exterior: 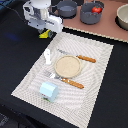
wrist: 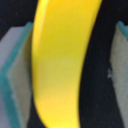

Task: Interact with the objects in diverse but meaningful ways.

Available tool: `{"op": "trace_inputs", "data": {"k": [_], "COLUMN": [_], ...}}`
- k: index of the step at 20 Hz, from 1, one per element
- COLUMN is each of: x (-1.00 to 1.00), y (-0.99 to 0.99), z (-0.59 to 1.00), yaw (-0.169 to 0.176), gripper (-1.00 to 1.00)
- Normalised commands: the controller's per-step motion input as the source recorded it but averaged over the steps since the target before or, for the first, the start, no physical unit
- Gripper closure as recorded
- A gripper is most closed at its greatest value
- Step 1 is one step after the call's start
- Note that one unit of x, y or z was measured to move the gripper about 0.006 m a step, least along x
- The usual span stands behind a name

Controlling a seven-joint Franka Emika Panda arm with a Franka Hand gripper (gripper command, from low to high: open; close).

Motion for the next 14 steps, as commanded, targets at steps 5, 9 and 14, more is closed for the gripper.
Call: {"op": "trace_inputs", "data": {"k": [5, 9, 14], "x": [0.61, 0.81, 0.86], "y": [0.34, 0.13, 0.0], "z": [1.0, 0.86, 0.32], "yaw": [-0.083, -0.017, 0.004], "gripper": [1.0, 1.0, 1.0]}}
